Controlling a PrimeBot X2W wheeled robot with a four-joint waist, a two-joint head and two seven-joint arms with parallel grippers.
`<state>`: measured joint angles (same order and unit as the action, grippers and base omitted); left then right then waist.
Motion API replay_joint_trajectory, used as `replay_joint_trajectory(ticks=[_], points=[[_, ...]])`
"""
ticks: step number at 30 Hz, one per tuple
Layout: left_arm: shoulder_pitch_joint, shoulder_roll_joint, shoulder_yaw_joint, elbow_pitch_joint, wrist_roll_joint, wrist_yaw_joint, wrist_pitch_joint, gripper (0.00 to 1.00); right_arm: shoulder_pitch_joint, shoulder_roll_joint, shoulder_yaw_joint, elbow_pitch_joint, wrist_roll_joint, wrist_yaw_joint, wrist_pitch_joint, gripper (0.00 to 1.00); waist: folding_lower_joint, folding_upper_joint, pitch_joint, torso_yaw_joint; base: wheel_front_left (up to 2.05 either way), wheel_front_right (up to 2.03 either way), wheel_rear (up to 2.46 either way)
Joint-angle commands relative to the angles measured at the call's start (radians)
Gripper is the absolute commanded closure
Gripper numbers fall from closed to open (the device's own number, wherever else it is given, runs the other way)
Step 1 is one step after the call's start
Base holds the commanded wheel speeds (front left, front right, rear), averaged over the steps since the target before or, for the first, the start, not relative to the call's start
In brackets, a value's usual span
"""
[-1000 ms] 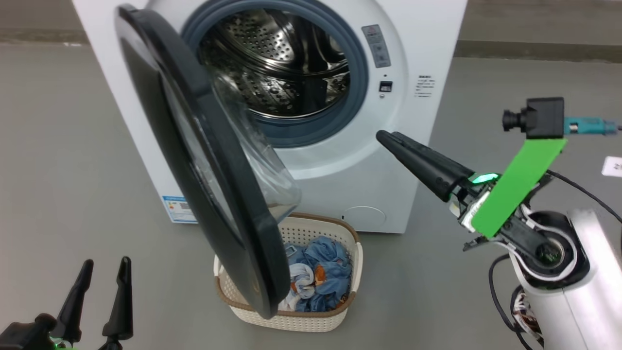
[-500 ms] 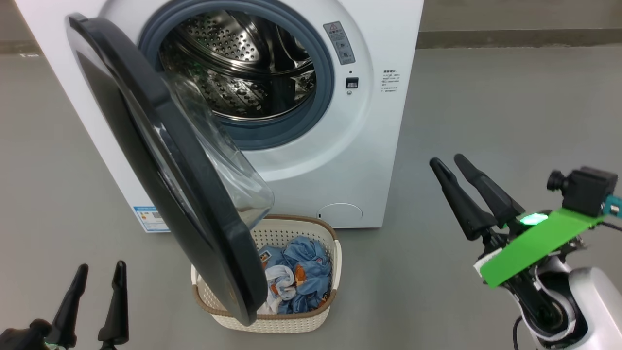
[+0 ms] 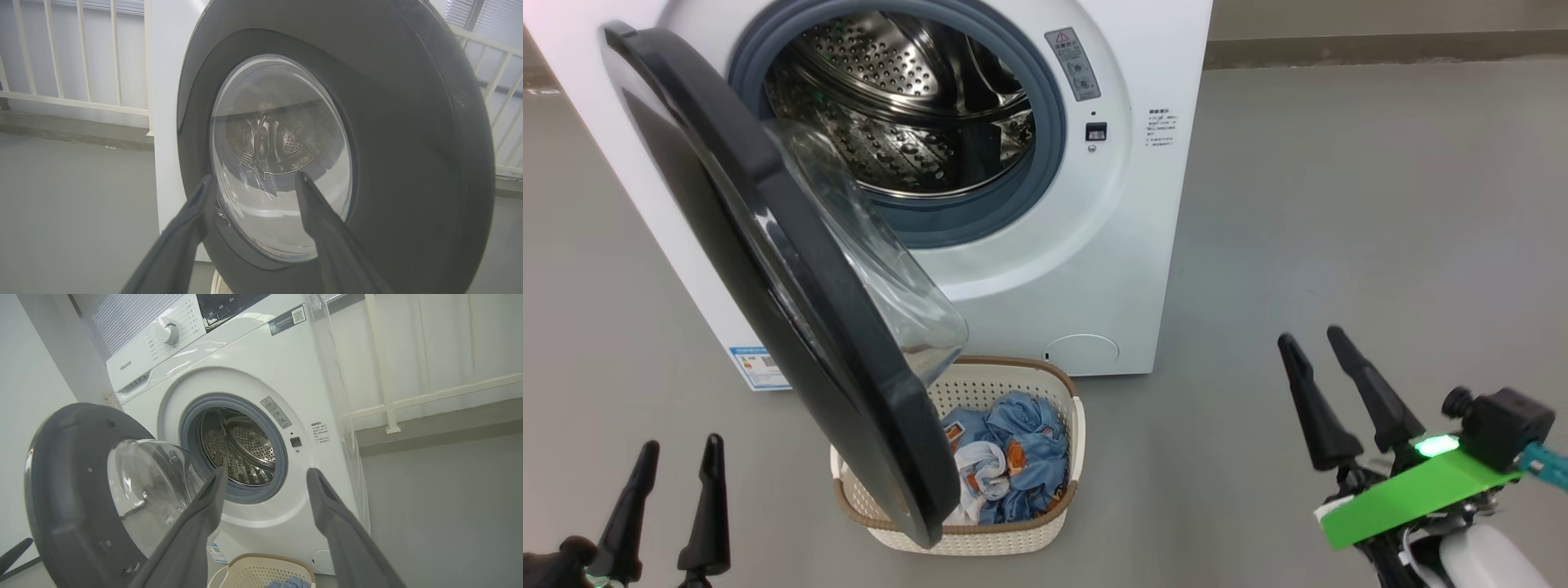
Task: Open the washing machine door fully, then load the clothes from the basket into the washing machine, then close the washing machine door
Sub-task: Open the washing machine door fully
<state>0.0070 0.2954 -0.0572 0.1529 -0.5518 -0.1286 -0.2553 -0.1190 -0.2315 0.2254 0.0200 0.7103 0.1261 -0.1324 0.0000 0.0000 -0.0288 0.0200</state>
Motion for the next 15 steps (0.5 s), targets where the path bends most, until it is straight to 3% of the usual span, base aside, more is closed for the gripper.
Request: replay_joint_trajectory(ticks=[1, 8, 15], points=[[-0.019, 0.021, 0.045, -0.033, 0.001, -0.002, -0.006, 0.0, -0.004, -0.018, 0.027, 0.002, -0.039, 0.005, -0.03, 0.0, 0.0, 0.0, 0.003, -0.002, 0.0, 0.0, 0.0], [-0.02, 0.024, 0.054, -0.042, 0.0, -0.002, -0.006, 0.0, -0.003, 0.002, 0.022, 0.158, -0.175, 0.005, -0.118, 0.0, 0.0, 0.0, 0.009, -0.002, 0.0, 0.0, 0.0], [-0.018, 0.026, 0.06, -0.044, -0.001, -0.002, -0.006, 0.0, 0.008, 0.063, -0.06, 0.209, -0.232, 0.005, -0.129, 0.0, 0.0, 0.0, 0.01, 0.002, 0.0, 0.0, 0.0]])
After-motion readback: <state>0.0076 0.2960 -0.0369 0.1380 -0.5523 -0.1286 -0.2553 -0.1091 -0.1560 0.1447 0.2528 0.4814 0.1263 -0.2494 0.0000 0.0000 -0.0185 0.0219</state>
